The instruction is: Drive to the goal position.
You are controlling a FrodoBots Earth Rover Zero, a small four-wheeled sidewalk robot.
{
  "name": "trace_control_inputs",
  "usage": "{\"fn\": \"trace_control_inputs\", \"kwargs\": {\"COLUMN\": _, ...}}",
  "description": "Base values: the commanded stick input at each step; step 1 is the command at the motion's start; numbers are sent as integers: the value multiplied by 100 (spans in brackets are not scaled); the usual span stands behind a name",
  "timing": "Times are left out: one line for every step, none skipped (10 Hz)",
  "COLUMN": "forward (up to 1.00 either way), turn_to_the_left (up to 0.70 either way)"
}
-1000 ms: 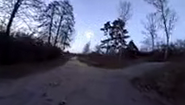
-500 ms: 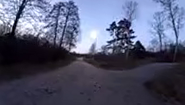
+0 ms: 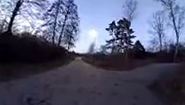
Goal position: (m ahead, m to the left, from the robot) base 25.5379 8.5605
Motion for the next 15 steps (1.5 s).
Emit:
{"fn": "trace_control_inputs", "kwargs": {"forward": 85, "turn_to_the_left": 0}}
{"fn": "trace_control_inputs", "kwargs": {"forward": 85, "turn_to_the_left": 0}}
{"fn": "trace_control_inputs", "kwargs": {"forward": 85, "turn_to_the_left": 0}}
{"fn": "trace_control_inputs", "kwargs": {"forward": 99, "turn_to_the_left": 0}}
{"fn": "trace_control_inputs", "kwargs": {"forward": 100, "turn_to_the_left": 0}}
{"fn": "trace_control_inputs", "kwargs": {"forward": 100, "turn_to_the_left": 0}}
{"fn": "trace_control_inputs", "kwargs": {"forward": 100, "turn_to_the_left": 0}}
{"fn": "trace_control_inputs", "kwargs": {"forward": 100, "turn_to_the_left": 15}}
{"fn": "trace_control_inputs", "kwargs": {"forward": 100, "turn_to_the_left": 30}}
{"fn": "trace_control_inputs", "kwargs": {"forward": 100, "turn_to_the_left": 0}}
{"fn": "trace_control_inputs", "kwargs": {"forward": 100, "turn_to_the_left": 0}}
{"fn": "trace_control_inputs", "kwargs": {"forward": 100, "turn_to_the_left": 0}}
{"fn": "trace_control_inputs", "kwargs": {"forward": 100, "turn_to_the_left": 0}}
{"fn": "trace_control_inputs", "kwargs": {"forward": 100, "turn_to_the_left": 0}}
{"fn": "trace_control_inputs", "kwargs": {"forward": 100, "turn_to_the_left": 0}}
